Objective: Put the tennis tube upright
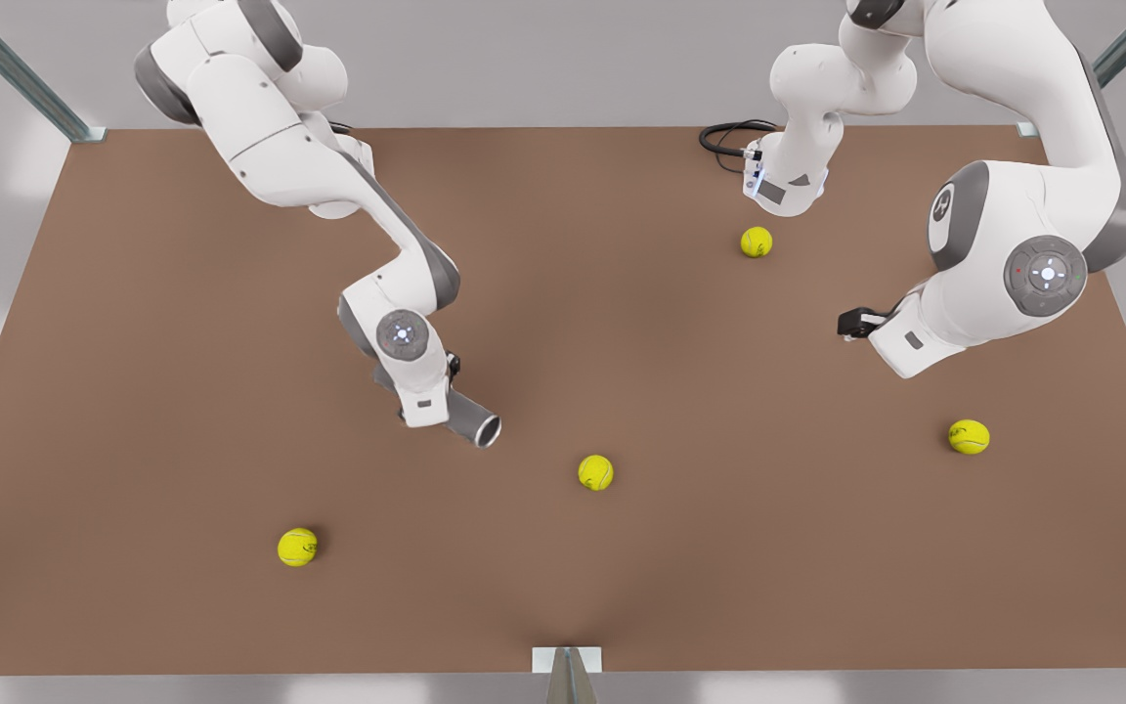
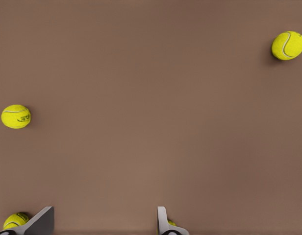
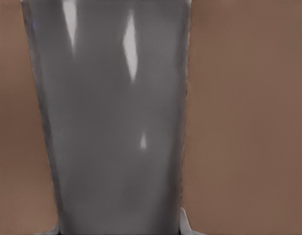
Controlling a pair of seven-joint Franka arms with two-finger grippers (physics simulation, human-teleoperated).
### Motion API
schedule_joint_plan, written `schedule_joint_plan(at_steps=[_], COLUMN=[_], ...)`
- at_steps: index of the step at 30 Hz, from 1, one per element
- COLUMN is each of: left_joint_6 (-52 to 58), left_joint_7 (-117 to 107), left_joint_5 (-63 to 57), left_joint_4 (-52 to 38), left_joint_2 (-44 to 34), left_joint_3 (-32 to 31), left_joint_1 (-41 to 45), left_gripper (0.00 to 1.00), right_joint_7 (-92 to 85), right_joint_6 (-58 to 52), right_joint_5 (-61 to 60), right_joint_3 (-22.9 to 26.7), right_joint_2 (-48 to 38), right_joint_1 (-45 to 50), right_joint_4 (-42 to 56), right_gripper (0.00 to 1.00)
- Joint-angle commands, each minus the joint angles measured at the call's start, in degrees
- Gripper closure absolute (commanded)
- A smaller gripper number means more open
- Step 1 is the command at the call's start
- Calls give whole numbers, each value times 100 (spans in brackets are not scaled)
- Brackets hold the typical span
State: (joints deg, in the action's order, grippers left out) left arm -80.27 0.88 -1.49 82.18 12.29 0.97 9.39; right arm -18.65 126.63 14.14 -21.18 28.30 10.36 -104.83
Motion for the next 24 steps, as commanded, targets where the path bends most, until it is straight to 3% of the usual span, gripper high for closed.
schedule_joint_plan(at_steps=[1,12,18,24], left_joint_6=[-7,-7,-42,-103], left_joint_7=[0,0,0,0], left_joint_5=[0,0,0,0], left_joint_4=[0,0,0,0], left_joint_2=[10,36,80,203], left_joint_3=[0,0,0,-9], left_joint_1=[1,-7,-7,-16], left_gripper=[0,0,0,0], right_joint_7=[19,-1141,-1440,-1001], right_joint_6=[11,-7,-147,-754], right_joint_5=[36,45,10,-25], right_joint_3=[0,0,18,62], right_joint_2=[17,492,993,1933], right_joint_1=[10,467,1003,1732], right_joint_4=[7,754,1624,3179], right_gripper=[26,28,28,27])
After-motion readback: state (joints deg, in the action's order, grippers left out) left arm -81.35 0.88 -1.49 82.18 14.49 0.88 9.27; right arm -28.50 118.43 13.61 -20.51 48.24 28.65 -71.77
